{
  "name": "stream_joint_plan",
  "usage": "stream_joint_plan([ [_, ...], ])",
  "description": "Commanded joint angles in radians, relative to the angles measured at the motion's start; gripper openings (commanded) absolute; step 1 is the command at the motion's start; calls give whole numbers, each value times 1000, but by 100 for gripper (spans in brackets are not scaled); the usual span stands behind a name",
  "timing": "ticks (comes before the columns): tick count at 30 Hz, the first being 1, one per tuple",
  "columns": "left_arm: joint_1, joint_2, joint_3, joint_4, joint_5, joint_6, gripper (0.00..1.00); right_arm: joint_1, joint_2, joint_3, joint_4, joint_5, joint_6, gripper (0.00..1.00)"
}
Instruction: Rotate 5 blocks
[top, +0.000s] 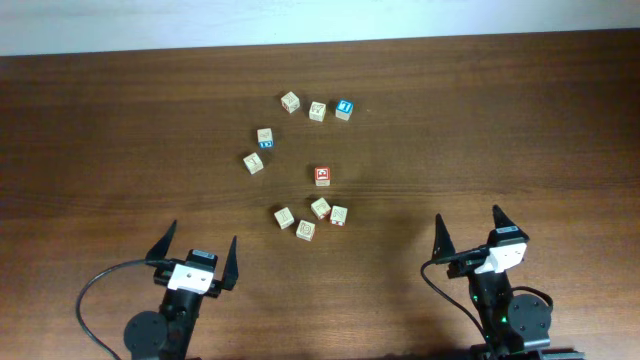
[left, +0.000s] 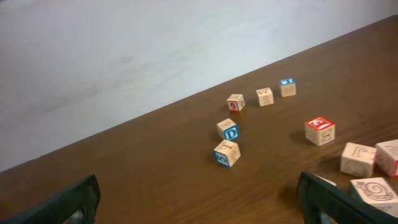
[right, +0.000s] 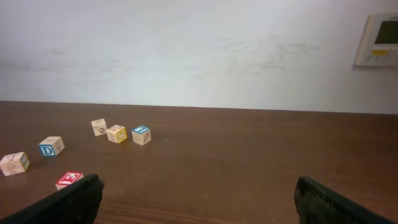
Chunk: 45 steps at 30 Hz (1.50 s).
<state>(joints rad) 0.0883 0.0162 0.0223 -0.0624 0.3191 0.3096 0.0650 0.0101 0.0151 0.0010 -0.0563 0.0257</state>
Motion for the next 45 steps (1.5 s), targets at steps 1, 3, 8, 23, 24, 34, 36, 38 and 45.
stream_joint_plan([
  [1, 6, 36, 72, -8, 33, -33, 99, -6, 3, 40, 3, -47, 8, 98],
  [3, 6, 79, 121, -34, 34, -33, 99, -6, 18, 70, -6, -69, 8, 98],
  [8, 6, 260, 279, -133, 34, -32, 99, -6, 139, 189, -31, -69, 8, 98],
  [23, -7, 1151, 1001, -560, 85, -33, 99, -6, 959, 954, -475, -164, 8, 98],
  [24, -12, 1187, 1035, -585, 85, -32, 99, -6, 1013, 999, -507, -186, 8, 98],
  [34, -108, 1611, 1402, -798, 85, -32, 99, 0, 1613, 1474, -854, -515, 8, 98],
  [36, -127, 1650, 1402, -783, 86, -33, 99, 7, 1686, 1486, -835, -575, 8, 98],
  [38, -148, 1675, 1402, -790, 132, -33, 99, 8, 1746, 1485, -778, -623, 8, 98],
  [45, -173, 1691, 1402, -786, 174, -91, 99, 63, 1883, 1485, -643, -672, 100, 97],
])
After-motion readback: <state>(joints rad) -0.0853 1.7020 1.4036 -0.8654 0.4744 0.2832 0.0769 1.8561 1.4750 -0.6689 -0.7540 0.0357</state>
